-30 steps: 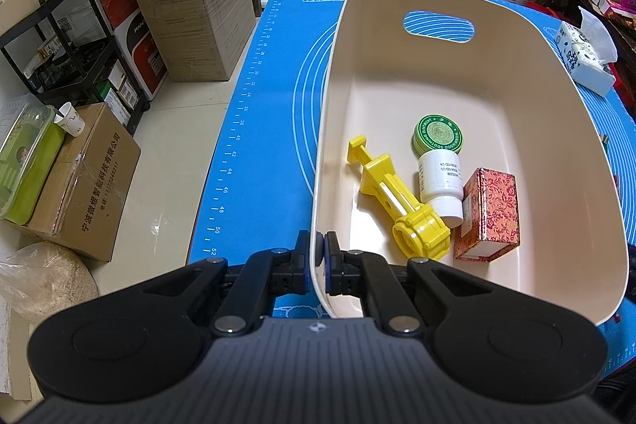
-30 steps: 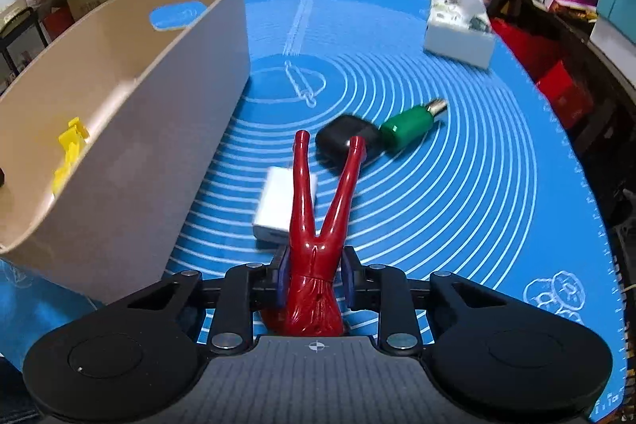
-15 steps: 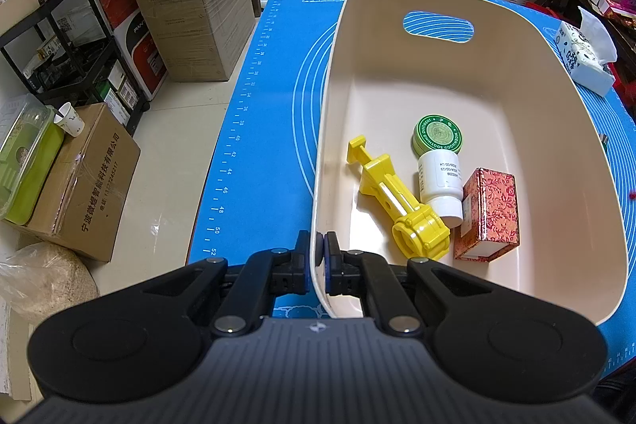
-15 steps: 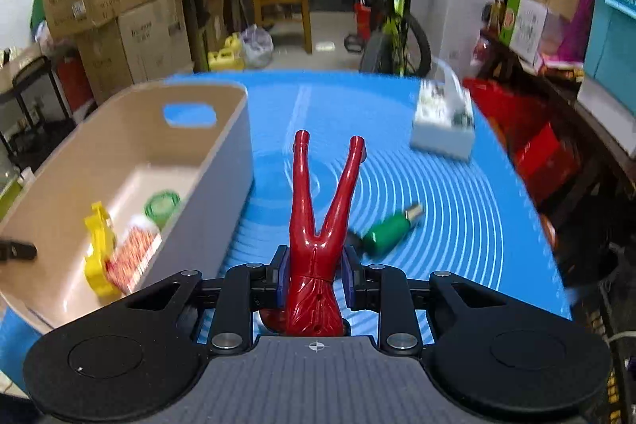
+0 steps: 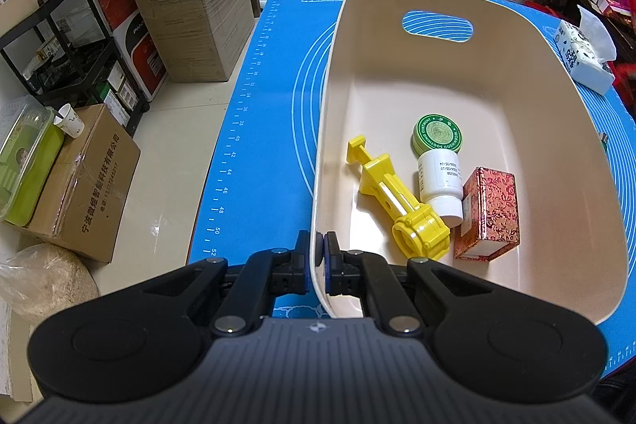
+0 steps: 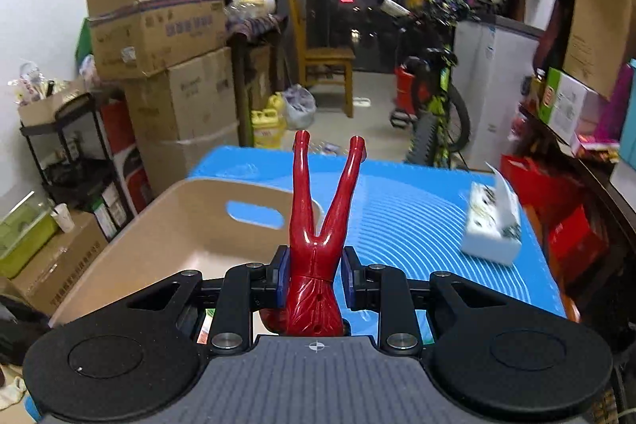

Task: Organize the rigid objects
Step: 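Carry the red figure into the bin with the right tool and release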

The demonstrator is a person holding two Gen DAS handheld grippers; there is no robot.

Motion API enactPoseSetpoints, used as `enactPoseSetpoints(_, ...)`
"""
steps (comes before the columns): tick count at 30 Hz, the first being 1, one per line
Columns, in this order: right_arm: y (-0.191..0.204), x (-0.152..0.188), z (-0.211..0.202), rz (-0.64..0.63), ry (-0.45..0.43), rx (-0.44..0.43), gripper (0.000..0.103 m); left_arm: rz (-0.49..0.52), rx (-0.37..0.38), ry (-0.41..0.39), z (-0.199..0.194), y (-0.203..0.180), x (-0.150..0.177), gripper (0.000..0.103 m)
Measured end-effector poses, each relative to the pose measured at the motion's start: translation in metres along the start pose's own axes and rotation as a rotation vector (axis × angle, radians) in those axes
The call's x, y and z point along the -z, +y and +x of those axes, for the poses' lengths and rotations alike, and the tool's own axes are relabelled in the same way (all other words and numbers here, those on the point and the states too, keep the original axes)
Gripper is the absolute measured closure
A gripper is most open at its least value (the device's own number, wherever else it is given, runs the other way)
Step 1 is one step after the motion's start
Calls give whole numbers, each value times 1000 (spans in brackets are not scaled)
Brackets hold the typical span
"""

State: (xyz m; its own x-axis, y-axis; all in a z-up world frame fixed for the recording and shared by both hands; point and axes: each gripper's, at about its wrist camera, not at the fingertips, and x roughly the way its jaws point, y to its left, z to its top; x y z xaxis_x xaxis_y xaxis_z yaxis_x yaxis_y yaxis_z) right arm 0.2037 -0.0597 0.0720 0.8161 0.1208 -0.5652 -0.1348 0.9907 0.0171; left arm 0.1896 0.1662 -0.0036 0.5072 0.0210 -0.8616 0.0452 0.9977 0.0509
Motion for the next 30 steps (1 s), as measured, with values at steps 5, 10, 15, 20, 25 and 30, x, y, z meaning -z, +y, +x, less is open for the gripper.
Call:
enactPoseSetpoints(5, 26, -9, 9, -44, -15, -41, 68, 0, 0, 0, 0, 1, 0, 95)
enactPoseSetpoints(10, 53, -5, 25, -72, 20, -82, 68, -1, 0, 0, 0, 0, 0, 95)
enactPoseSetpoints(15, 78, 7, 44, -114, 96, -130, 68, 2, -2, 1, 0, -1, 0, 95)
enactPoseSetpoints(20, 99, 22, 54, -157, 133, -164, 68, 5, -3, 0, 0, -2, 0, 95)
enactPoseSetpoints(25, 111, 35, 67, -174, 206, -181, 68, 5, -3, 0, 0, -2, 0, 95)
enactPoseSetpoints(30, 118, 48, 81, -198, 294, -169, 68, 5, -3, 0, 0, -2, 0, 95)
